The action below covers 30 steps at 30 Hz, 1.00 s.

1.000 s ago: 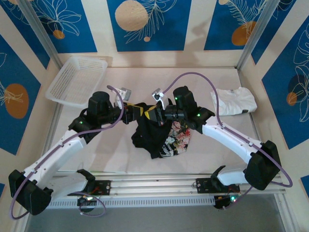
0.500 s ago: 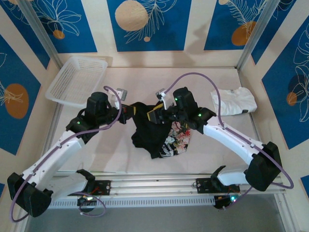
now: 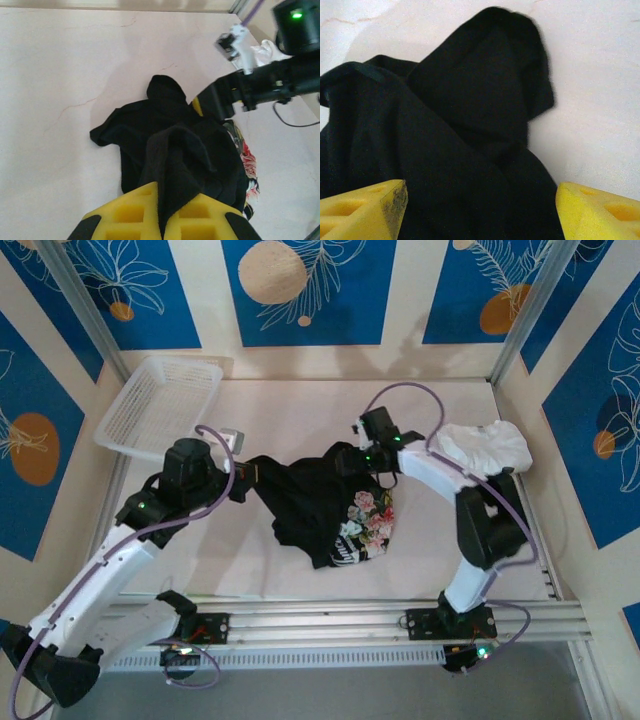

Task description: Fold the inside-out t-shirt

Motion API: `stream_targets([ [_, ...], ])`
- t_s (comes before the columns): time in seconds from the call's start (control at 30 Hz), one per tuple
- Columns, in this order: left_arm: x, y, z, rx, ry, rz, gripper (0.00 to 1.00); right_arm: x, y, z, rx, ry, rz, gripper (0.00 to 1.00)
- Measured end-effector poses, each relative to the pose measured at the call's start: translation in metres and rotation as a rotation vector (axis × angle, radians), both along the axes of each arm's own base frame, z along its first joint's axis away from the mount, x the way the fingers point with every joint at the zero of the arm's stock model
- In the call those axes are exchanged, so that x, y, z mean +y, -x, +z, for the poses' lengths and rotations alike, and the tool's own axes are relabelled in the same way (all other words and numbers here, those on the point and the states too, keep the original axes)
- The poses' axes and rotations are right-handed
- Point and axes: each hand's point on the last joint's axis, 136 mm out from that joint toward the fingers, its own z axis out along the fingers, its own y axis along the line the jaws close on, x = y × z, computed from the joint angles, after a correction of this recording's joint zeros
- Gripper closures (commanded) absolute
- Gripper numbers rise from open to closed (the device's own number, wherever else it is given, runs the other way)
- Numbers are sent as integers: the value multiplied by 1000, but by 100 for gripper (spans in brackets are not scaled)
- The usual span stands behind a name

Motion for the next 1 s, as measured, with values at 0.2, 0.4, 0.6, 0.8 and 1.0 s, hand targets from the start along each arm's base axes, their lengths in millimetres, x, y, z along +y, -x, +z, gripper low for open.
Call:
stream_targets([
  [0.2,7,4,1,-4,-13,22,100,34,-16,-41,86,54,57,51],
  [0.4,19,7,4,-19,-34,66,100,23,-24,-60,132,100,36,100],
  [0.6,40,2,10,-35,-77,159,100,-11,-39,19,-45,10,-38,100],
  [0.8,60,-20,74,-125,-85,266,100,-65,-44,184,-426,-213,-168,100],
  [1.0,90,-29,181,-321,-43,380,100,-116,7,271,-672,-347,-274,100],
])
